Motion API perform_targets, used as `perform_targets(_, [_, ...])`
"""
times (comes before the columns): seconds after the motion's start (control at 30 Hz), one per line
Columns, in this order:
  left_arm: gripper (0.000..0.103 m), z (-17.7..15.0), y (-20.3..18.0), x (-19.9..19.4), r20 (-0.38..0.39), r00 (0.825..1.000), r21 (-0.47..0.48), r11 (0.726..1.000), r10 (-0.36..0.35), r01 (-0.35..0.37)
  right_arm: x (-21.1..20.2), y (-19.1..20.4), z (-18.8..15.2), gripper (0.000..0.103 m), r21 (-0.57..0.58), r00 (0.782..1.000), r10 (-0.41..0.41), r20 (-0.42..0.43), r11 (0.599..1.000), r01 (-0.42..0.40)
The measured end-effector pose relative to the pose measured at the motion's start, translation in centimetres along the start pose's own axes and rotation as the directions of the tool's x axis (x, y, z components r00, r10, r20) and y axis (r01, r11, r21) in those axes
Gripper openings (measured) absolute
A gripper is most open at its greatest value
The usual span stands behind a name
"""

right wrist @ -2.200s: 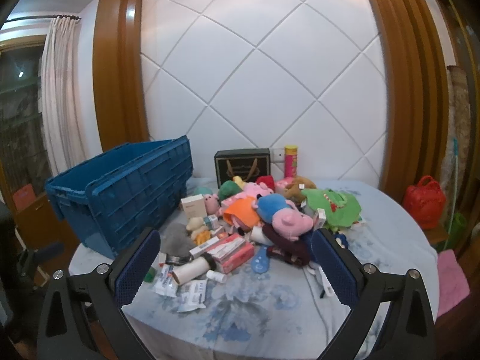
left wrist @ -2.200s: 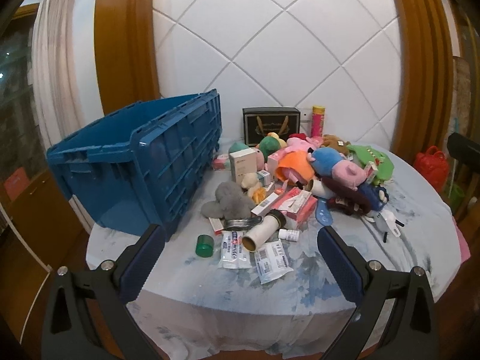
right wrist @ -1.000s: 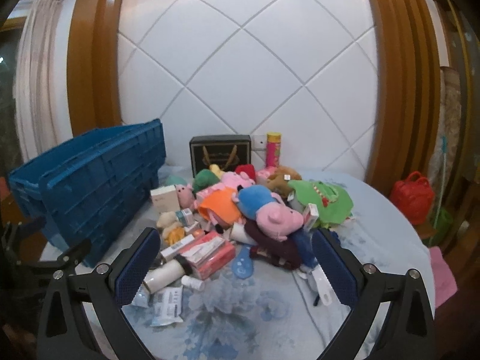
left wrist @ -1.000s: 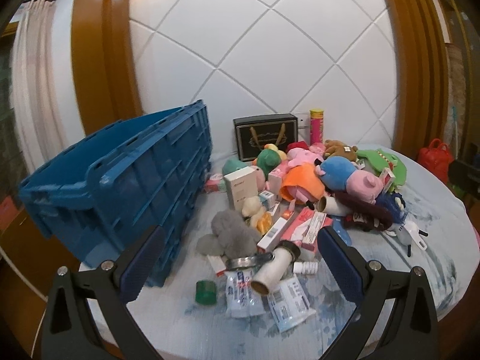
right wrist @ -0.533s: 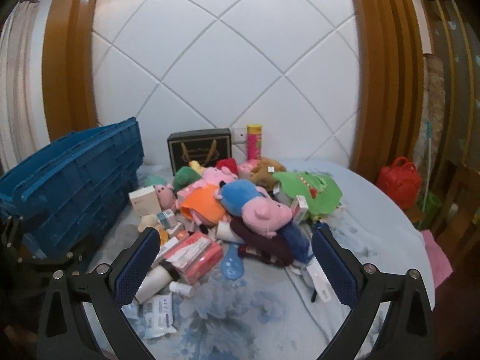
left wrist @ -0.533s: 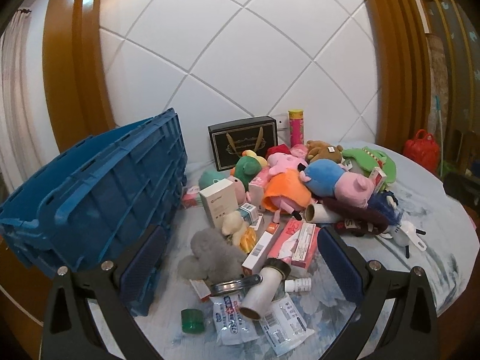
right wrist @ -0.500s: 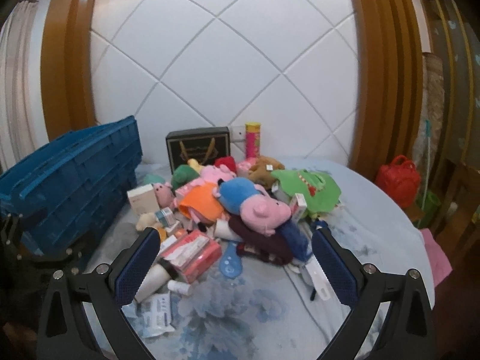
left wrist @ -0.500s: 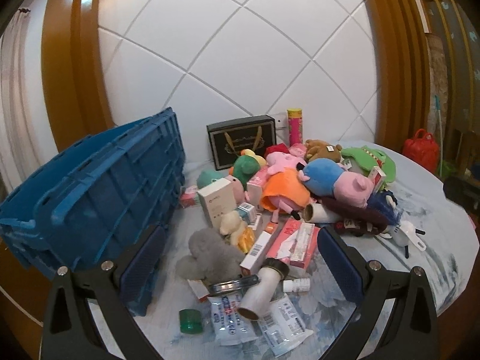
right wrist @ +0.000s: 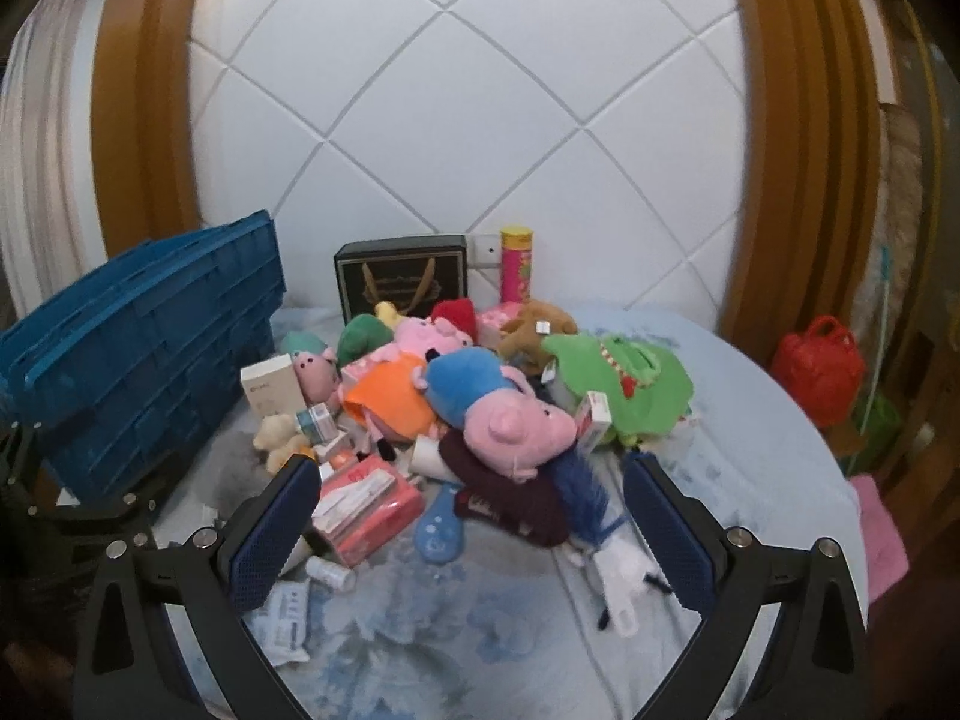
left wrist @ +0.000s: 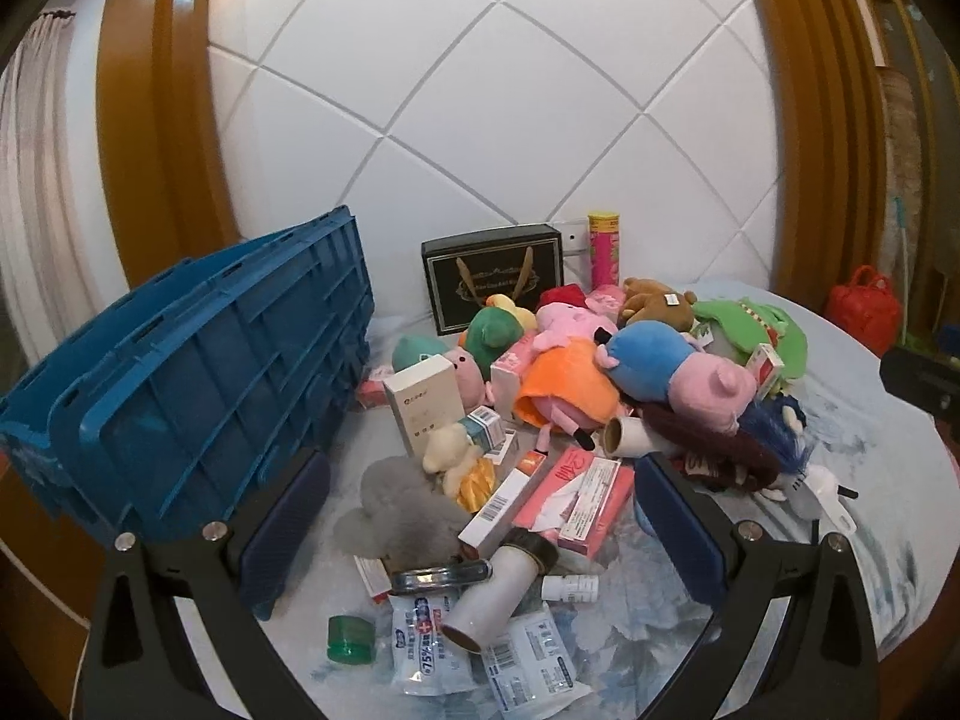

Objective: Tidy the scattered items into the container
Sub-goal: 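Move both grippers toward the heap of items on the table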

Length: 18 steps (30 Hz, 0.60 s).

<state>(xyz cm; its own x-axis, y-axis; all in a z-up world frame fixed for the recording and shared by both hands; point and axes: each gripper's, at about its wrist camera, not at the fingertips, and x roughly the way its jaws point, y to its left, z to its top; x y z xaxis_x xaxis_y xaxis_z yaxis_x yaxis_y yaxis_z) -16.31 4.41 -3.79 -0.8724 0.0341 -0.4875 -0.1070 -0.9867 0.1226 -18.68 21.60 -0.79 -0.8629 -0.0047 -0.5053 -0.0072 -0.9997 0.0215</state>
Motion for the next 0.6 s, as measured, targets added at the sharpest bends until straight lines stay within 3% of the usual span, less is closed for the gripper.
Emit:
perform_targets(0.37, [0.103,-0.3,-2.4,-0.1,0.004,0.998,-0.032,0.998,0.063,-0.062,-4.7,-5.5,-1.8,0.102,-0.08,0.998,0.052,0.018,0.996,-0.05])
perform_targets(0.6, [0.103,-1.6,-1.1,0.9,-0.028,0.995,-0.043,0.995,0.092,-0.094,-2.9,-5.8,-3.0,0.102,-0.055,0.993,0.114,-0.015,0.992,-0.115])
